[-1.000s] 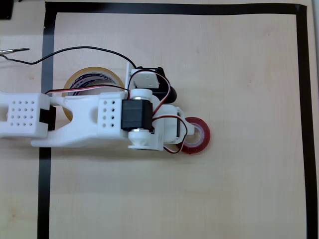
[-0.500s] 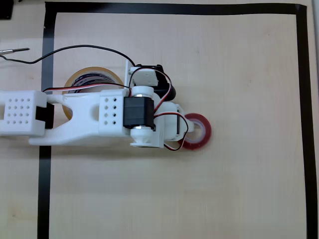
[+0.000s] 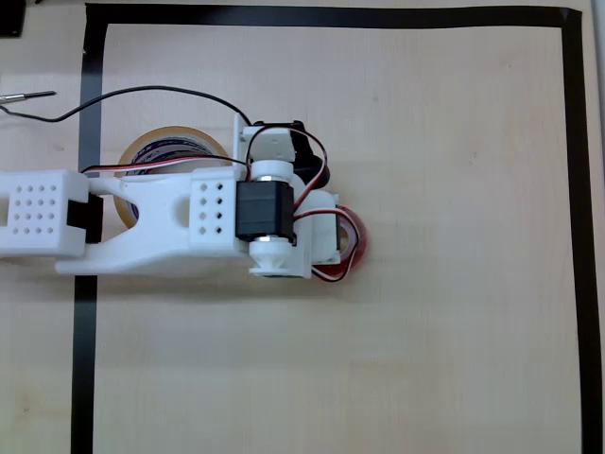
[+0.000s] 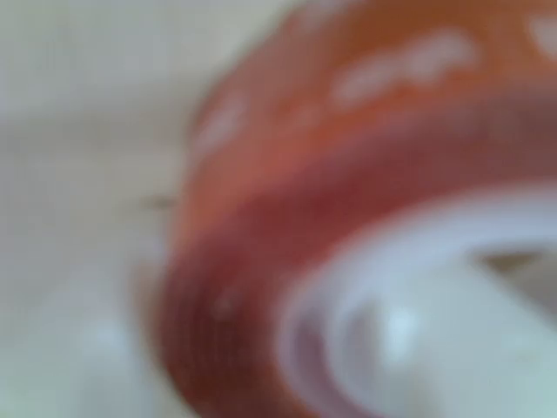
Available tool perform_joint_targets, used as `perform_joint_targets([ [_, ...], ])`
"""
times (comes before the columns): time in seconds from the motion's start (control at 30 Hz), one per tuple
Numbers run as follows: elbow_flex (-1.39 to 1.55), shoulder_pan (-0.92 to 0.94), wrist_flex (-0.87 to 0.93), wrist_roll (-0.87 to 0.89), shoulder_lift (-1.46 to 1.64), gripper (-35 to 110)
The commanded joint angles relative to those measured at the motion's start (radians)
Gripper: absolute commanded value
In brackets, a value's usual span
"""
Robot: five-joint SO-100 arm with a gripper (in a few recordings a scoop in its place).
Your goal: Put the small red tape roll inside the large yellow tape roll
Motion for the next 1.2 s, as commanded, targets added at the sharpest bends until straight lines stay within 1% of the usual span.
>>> perform_joint_targets([
  [0.0, -0.075, -0.028, 0.021, -0.077, 0.155, 0],
  [0.53, 0.324, -0.043, 0.021, -0.1, 0.638, 0],
  [0.67, 0.525, -0.052, 0.021, -0.091, 0.799, 0],
  [0.8, 0.802, -0.086, 0.021, -0.044, 1.008, 0],
  [1.07, 1.252, -0.229, 0.021, 0.08, 1.365, 0],
  [1.17, 1.428, -0.304, -0.011, 0.137, 1.499, 0],
])
